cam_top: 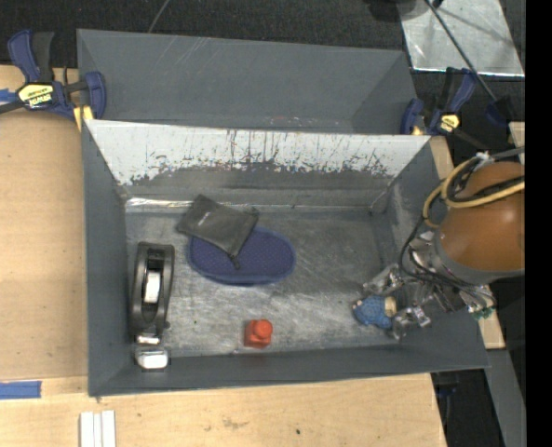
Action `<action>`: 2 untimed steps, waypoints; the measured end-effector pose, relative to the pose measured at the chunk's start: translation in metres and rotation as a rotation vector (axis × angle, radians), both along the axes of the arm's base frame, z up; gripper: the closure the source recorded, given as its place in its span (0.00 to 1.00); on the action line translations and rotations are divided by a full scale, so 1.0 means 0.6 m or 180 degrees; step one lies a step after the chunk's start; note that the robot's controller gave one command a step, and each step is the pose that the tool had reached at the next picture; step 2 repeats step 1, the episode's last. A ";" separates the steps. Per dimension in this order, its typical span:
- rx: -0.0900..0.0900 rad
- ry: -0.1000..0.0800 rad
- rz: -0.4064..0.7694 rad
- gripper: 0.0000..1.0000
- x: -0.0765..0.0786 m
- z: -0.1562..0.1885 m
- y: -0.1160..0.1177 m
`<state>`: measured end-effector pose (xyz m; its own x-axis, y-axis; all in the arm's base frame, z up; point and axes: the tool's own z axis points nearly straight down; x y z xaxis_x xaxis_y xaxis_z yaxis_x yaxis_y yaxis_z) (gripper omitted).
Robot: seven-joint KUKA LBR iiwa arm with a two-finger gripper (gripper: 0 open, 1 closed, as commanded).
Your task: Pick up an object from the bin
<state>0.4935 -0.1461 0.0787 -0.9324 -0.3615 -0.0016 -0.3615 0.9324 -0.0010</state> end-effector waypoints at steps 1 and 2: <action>-0.0008 -0.0027 0.0400 1.00 -0.001 0.214 0.021; -0.0008 -0.0027 0.0400 1.00 -0.001 0.214 0.021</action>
Offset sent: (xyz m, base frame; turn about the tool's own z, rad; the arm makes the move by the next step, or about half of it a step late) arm -0.0029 0.0126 0.1238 -0.1261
